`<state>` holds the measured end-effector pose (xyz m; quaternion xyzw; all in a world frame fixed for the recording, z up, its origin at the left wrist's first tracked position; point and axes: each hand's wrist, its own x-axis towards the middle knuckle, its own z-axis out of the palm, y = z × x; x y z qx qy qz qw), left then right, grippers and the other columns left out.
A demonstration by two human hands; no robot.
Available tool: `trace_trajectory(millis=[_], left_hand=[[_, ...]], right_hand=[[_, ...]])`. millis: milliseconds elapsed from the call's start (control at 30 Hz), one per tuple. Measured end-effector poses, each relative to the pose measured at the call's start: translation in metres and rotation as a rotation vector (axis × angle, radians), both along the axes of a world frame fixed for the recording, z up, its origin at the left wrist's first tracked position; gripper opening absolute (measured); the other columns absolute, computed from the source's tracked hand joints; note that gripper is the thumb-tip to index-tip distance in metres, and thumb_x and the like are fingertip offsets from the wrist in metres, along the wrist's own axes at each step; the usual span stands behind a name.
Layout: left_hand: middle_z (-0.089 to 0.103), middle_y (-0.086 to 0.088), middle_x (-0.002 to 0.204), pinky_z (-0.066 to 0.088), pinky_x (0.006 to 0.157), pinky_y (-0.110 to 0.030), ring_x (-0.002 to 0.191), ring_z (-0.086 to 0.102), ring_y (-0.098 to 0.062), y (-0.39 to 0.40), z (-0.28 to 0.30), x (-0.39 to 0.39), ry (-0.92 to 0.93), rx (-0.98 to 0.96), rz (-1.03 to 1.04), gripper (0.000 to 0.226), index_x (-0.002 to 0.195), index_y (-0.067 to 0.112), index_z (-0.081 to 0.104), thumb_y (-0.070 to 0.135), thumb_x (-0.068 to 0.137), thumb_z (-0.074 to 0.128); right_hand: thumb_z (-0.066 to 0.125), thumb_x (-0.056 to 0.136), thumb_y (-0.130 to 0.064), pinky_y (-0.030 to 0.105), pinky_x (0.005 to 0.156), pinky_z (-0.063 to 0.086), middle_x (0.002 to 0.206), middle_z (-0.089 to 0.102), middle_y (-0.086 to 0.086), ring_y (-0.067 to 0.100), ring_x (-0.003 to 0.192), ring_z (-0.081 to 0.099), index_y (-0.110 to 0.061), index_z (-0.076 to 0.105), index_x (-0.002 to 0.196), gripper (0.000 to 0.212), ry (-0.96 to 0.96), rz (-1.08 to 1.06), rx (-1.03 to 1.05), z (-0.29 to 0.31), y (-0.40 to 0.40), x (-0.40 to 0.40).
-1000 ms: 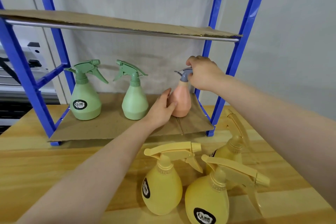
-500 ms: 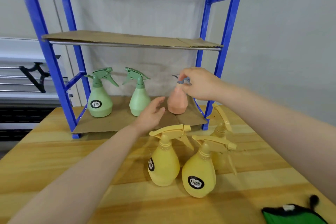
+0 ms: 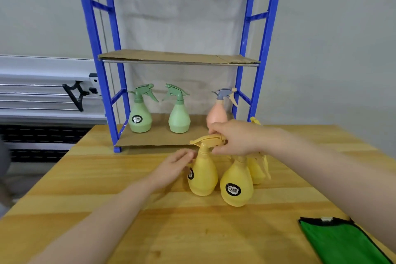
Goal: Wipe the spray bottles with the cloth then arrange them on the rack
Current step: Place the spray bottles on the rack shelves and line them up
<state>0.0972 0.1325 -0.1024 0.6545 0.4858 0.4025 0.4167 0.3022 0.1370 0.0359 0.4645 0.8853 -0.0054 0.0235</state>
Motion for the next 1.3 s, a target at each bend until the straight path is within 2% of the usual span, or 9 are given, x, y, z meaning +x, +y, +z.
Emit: trace_trajectory(millis=[100,200,267,467,600,700,900,1033,1300], left_hand=[[0.057,0.01,0.13,0.047,0.094,-0.019,0.116,0.056,-0.007,-0.017,-0.009,0.003,0.068,-0.043,-0.103,0.043,0.132,0.032,0.046,0.036,0.093,0.062],[0.05,0.017,0.135,0.046,0.1,-0.027,0.12,0.052,-0.006,-0.026,-0.02,0.011,0.151,-0.052,-0.074,0.084,0.142,0.04,0.03,0.051,0.073,0.077],[0.048,0.016,0.133,0.039,0.1,-0.023,0.12,0.047,-0.007,-0.031,-0.023,0.018,0.208,-0.007,-0.03,0.092,0.145,0.037,0.025,0.046,0.072,0.08],[0.053,0.011,0.123,0.04,0.092,-0.024,0.115,0.05,-0.01,-0.036,-0.017,0.018,0.183,0.072,0.082,0.088,0.142,0.033,0.028,0.042,0.073,0.081],[0.055,0.013,0.114,0.044,0.085,-0.025,0.107,0.052,-0.007,-0.04,0.004,-0.003,0.153,0.104,0.185,0.079,0.136,0.033,0.033,0.042,0.074,0.08],[0.054,0.017,0.114,0.044,0.079,-0.013,0.104,0.053,0.002,-0.04,0.03,-0.026,0.093,0.172,0.248,0.077,0.135,0.029,0.033,0.037,0.076,0.08],[0.058,0.014,0.121,0.051,0.081,-0.015,0.107,0.057,0.004,-0.036,0.094,-0.074,0.029,0.285,0.276,0.075,0.136,0.03,0.031,0.039,0.078,0.078],[0.057,0.012,0.124,0.053,0.09,-0.031,0.111,0.057,-0.004,-0.025,0.14,-0.099,0.095,0.358,0.287,0.084,0.139,0.034,0.034,0.059,0.07,0.075],[0.052,0.004,0.131,0.052,0.093,-0.037,0.113,0.056,-0.015,0.016,0.217,-0.135,0.195,0.54,0.422,0.073,0.141,0.029,0.036,0.049,0.08,0.072]], right_hand=[[0.056,0.094,-0.037,0.039,0.08,0.054,0.104,0.061,-0.003,0.02,0.093,0.059,-0.027,0.053,0.124,0.031,0.074,-0.023,0.017,-0.005,-0.005,-0.004],[0.055,0.096,-0.034,0.037,0.078,0.054,0.097,0.059,-0.006,0.019,0.092,0.06,-0.027,0.059,0.117,0.023,0.148,-0.06,0.028,-0.006,-0.008,-0.008],[0.054,0.096,-0.034,0.036,0.079,0.054,0.099,0.059,-0.007,0.018,0.093,0.06,-0.029,0.058,0.119,0.024,0.179,-0.084,0.029,-0.006,-0.011,-0.012],[0.057,0.095,-0.035,0.032,0.076,0.053,0.112,0.06,-0.003,0.015,0.089,0.06,-0.03,0.055,0.123,0.029,0.325,-0.144,0.047,-0.004,-0.015,-0.02],[0.059,0.093,-0.034,0.029,0.081,0.047,0.125,0.05,-0.004,0.015,0.1,0.057,-0.025,0.037,0.14,0.053,0.661,-0.188,0.168,-0.002,-0.024,-0.026],[0.061,0.092,-0.029,0.027,0.083,0.048,0.119,0.052,-0.004,0.011,0.09,0.059,-0.022,0.037,0.139,0.053,0.897,-0.197,0.163,-0.009,-0.033,-0.04],[0.066,0.089,-0.043,0.03,0.093,0.05,0.125,0.05,-0.007,0.011,0.103,0.061,-0.022,0.032,0.146,0.07,0.914,-0.113,-0.099,-0.015,-0.032,-0.083],[0.065,0.09,-0.044,0.025,0.087,0.049,0.122,0.053,-0.01,0.011,0.106,0.063,-0.023,0.032,0.145,0.068,0.976,-0.013,-0.124,0.015,-0.019,-0.114],[0.066,0.087,-0.047,0.036,0.088,0.051,0.125,0.06,0.0,0.019,0.103,0.062,-0.018,0.037,0.141,0.067,0.919,0.052,0.092,0.08,0.032,-0.168]])
